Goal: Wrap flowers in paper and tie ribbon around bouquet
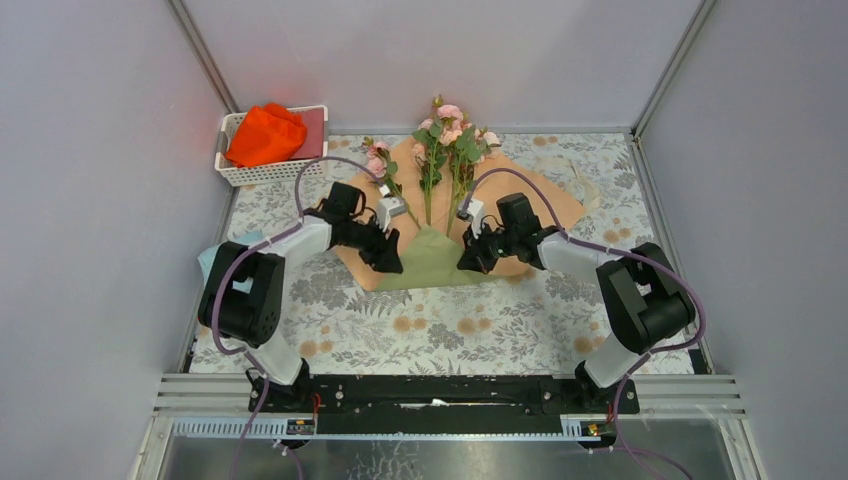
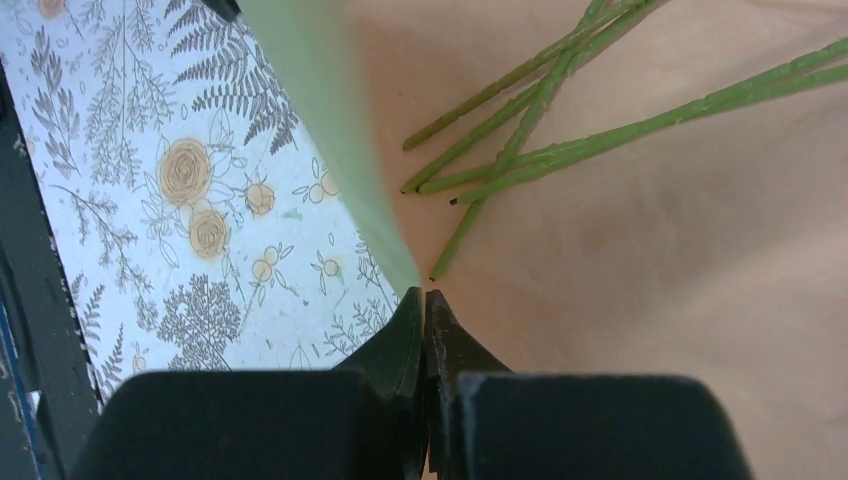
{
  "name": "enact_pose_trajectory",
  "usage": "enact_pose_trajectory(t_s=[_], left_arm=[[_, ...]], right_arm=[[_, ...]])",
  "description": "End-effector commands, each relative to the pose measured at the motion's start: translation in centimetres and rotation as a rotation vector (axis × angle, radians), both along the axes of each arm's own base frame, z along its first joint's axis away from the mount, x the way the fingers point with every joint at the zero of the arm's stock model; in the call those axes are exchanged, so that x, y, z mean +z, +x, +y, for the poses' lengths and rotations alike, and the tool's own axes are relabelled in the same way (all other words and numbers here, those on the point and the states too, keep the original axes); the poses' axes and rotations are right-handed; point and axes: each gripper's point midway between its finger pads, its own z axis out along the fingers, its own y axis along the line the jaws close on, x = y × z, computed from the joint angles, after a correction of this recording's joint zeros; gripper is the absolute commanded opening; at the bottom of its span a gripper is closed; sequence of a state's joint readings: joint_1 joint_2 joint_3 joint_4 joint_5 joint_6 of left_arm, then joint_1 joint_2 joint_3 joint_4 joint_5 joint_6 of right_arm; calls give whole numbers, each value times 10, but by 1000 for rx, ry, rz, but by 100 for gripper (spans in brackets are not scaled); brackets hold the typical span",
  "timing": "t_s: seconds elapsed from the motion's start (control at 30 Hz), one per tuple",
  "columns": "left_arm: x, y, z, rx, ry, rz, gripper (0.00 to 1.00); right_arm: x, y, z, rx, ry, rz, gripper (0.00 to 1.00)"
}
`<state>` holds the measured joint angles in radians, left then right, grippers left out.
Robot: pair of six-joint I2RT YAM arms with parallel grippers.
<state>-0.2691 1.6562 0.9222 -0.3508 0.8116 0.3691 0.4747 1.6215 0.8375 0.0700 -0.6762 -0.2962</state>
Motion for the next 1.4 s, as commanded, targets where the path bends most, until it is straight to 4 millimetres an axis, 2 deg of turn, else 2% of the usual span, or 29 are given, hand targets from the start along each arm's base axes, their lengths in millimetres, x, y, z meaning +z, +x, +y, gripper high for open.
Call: enact_pose_trajectory(t_s=[0.0,0.07,0.1,0.17,0.23,0.33,0.43,0.5,0.6,0.7,0.73,0.8,0.83,0.9,1.1,1.17,1.27,1.33,1.37], left_arm=[[49,57,12,139,7,-61,67],[68,101,28,342,0,-55,75],[66,124,39,461,22,-48,78],[66,160,48,658,19,-20,82],[60,188,52,792,5,21,87],[41,231,62,953,49,70,89],[23,262,72,1060,99,89,86],[15,275,72,1086,107,81,85],[6,287,61,1069,152,25,81],[-4,291,45,1028,158,10,67],[-6,292,39,1010,147,14,59],[-11,291,30,979,119,37,27],[-9,292,27,967,110,39,16],[-3,293,21,944,87,27,0],[24,291,-17,839,-65,25,0],[27,291,-32,808,-107,39,0],[23,288,-52,750,-133,43,0],[11,286,-57,730,-114,42,2],[6,285,-57,729,-102,43,10]], right_arm=[[13,5,11,6,40,43,0],[11,5,10,2,38,43,0],[11,5,11,1,40,44,0],[10,7,11,-2,44,40,0],[10,7,12,-1,50,34,0],[11,4,12,11,52,31,0],[13,2,11,16,57,26,0],[13,0,12,21,61,26,0],[12,0,12,23,63,34,0],[11,0,12,21,60,39,0],[11,1,12,20,61,37,0],[12,1,12,15,57,34,0],[13,2,11,14,57,29,0],[12,2,11,8,55,24,0],[9,7,9,-12,39,21,0],[12,10,10,-19,40,15,0],[14,16,9,-46,31,-4,0],[15,24,7,-79,23,-17,0],[14,27,7,-96,20,-20,0]])
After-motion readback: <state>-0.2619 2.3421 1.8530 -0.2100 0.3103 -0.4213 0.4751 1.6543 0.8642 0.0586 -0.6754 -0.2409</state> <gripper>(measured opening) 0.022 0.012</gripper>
